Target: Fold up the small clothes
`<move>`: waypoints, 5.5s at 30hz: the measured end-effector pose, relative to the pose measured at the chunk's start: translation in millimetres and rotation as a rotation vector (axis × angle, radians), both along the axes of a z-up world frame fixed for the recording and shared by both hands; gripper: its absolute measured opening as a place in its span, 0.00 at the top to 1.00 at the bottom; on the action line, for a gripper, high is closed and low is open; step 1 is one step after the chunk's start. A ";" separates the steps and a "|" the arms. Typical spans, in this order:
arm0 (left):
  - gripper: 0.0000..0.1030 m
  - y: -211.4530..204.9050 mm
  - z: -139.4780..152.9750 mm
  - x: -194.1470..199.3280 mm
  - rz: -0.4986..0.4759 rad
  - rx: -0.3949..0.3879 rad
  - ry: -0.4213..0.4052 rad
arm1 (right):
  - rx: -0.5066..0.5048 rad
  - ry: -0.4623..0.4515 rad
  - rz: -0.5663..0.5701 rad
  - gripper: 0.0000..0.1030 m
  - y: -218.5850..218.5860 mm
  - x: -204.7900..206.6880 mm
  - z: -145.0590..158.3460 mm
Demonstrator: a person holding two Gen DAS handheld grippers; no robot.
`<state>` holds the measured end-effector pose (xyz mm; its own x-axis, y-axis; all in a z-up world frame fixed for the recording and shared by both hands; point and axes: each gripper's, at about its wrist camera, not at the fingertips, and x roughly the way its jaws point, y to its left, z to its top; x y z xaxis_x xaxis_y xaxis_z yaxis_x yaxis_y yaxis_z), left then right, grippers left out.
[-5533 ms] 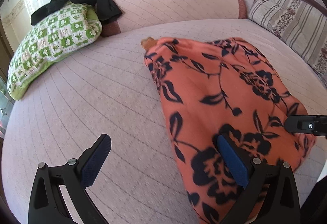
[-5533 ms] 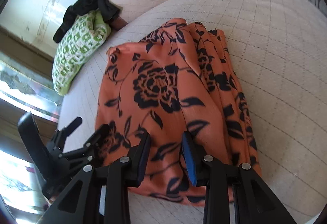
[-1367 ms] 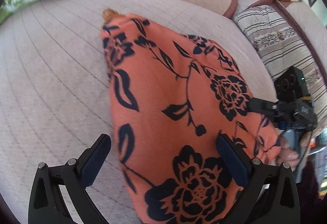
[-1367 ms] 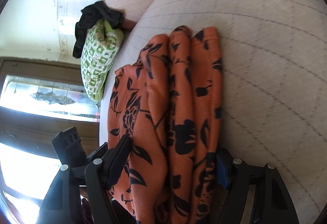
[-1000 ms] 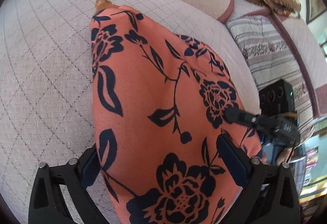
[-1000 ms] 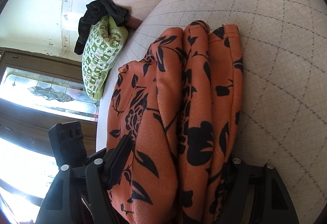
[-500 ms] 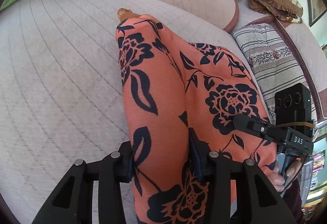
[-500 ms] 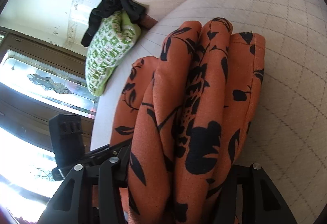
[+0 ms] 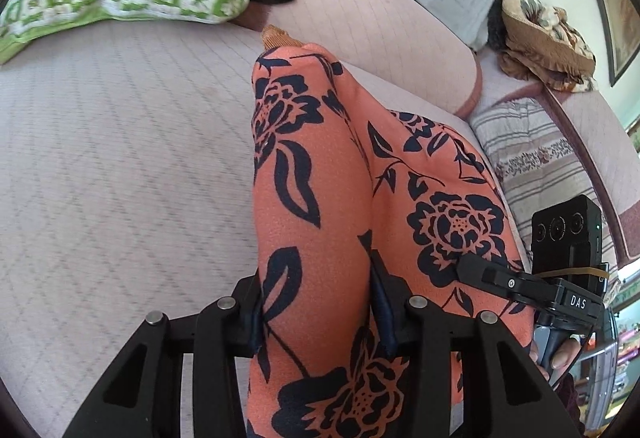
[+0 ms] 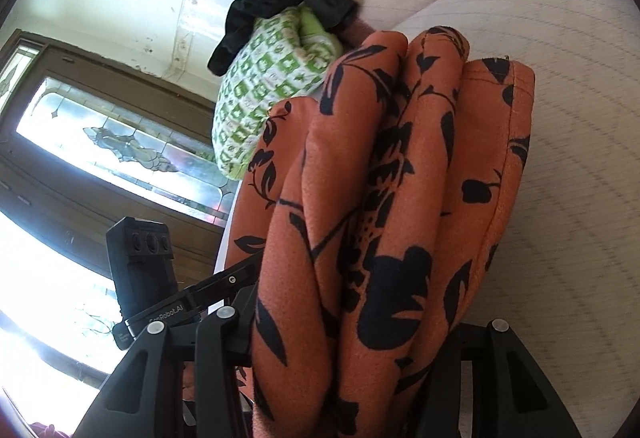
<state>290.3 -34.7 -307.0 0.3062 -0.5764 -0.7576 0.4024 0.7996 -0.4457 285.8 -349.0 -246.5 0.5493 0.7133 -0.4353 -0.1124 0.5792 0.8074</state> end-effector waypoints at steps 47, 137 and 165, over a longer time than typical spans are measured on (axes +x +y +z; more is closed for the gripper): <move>0.49 -8.2 -14.6 12.5 0.135 0.146 0.093 | -0.039 0.143 0.046 0.51 60.0 45.4 -37.0; 0.15 18.4 34.7 -36.3 0.253 0.333 -0.077 | -0.275 -0.070 -0.073 0.74 69.7 -18.9 36.1; 0.01 41.9 137.7 -195.9 0.444 0.463 -0.455 | -0.581 -0.273 -0.291 0.63 120.0 -168.5 51.0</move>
<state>94.4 7.2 -169.3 0.7718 0.0166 -0.6357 0.0643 0.9925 0.1040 117.3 -229.0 -195.5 0.8263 0.2143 -0.5208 -0.0418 0.9456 0.3228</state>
